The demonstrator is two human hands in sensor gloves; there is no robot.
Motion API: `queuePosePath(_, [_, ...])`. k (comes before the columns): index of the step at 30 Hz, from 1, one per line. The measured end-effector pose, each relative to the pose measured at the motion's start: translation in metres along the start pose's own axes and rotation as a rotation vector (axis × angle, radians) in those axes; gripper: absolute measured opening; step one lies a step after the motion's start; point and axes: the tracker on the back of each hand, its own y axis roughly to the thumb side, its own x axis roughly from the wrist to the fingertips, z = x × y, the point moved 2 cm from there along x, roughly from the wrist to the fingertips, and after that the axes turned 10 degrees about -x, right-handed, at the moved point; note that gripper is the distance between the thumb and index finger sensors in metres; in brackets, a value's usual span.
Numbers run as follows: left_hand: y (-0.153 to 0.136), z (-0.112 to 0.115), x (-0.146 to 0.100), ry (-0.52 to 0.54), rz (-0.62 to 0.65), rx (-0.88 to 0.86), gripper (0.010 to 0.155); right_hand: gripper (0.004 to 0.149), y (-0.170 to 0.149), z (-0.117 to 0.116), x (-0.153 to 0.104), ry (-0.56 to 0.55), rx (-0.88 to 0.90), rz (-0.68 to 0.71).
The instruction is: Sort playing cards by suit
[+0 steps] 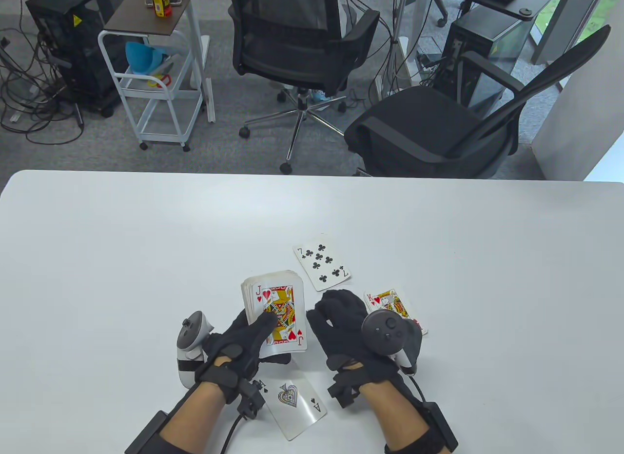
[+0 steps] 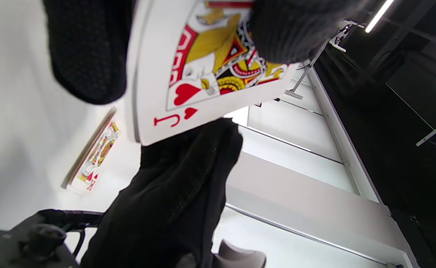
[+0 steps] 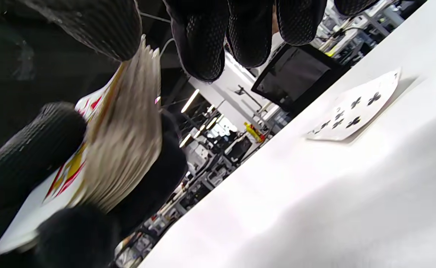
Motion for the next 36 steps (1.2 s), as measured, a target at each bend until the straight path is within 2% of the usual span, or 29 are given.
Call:
queuePosePath(6, [-0.001, 0.000, 0.000, 0.019, -0.008, -0.002, 0.065, 0.061, 0.016, -0.016, -0.004, 0.027, -0.052, 0.048])
queuePosePath(12, [0.000, 0.000, -0.001, 0.030, 0.010, -0.009, 0.066, 0.066, 0.025, -0.017, -0.008, -0.042, -0.157, 0.058])
queuePosePath(16, [-0.001, 0.001, -0.001, 0.033, 0.015, -0.016, 0.065, 0.059, 0.026, -0.015, -0.009, -0.084, -0.120, 0.066])
queuePosePath(20, [-0.005, 0.000, 0.000, 0.023, 0.002, -0.054, 0.066, 0.044, 0.026, -0.008, -0.009, -0.159, -0.062, 0.077])
queuePosePath(23, [-0.006, 0.000, 0.000, 0.024, 0.002, -0.050, 0.066, 0.039, 0.023, -0.005, -0.009, -0.169, -0.068, 0.073])
queuePosePath(28, [-0.006, 0.000, 0.000, 0.022, 0.000, -0.044, 0.067, 0.040, 0.015, -0.002, -0.007, -0.162, -0.046, 0.042])
queuePosePath(34, [-0.006, -0.001, 0.000, 0.030, 0.000, -0.040, 0.066, 0.041, 0.004, 0.013, -0.005, -0.221, -0.049, -0.005])
queuePosePath(36, [-0.006, -0.001, 0.000, 0.032, 0.005, -0.050, 0.065, 0.038, -0.004, 0.026, -0.005, -0.268, -0.043, -0.023])
